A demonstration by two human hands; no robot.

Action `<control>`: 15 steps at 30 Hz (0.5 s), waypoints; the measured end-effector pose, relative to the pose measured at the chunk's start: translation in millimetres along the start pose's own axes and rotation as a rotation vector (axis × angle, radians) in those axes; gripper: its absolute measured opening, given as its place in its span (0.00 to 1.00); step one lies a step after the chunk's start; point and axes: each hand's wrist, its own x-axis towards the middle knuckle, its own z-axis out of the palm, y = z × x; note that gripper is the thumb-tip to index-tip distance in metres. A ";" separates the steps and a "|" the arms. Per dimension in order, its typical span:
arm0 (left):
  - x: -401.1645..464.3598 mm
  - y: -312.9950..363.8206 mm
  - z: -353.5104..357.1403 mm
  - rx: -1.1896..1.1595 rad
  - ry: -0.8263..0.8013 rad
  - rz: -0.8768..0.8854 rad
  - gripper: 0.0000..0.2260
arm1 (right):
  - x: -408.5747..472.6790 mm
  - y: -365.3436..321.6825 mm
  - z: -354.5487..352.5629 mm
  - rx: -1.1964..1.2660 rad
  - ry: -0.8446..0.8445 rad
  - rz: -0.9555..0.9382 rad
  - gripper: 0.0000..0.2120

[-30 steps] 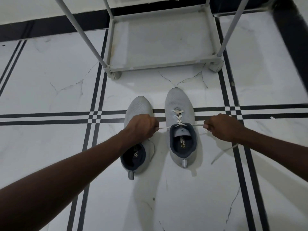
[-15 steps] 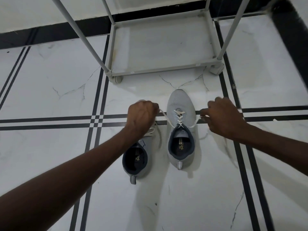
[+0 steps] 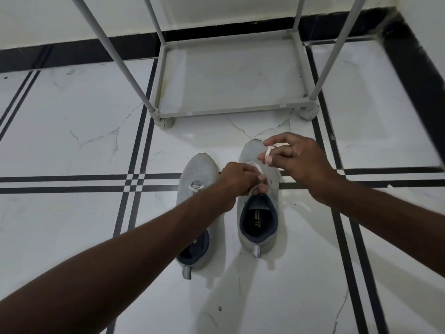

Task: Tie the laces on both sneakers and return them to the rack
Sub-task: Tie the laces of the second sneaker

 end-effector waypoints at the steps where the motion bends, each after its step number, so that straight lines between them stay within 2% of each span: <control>1: -0.4 -1.3 1.2 0.036 -0.017 0.017 0.07 | 2.4 -1.7 0.8 -0.005 -0.011 0.010 0.14; 5: 1.7 1.1 2.1 0.203 -0.048 0.079 0.07 | 13.8 -1.6 2.4 -0.019 -0.058 0.000 0.18; 10: -1.6 15.4 -7.5 0.338 -0.173 0.035 0.09 | 21.8 5.6 -1.7 -0.045 -0.088 0.052 0.16; 15: -0.7 19.8 -13.8 0.252 -0.190 0.086 0.11 | 17.0 19.2 4.5 -0.078 -0.083 0.155 0.10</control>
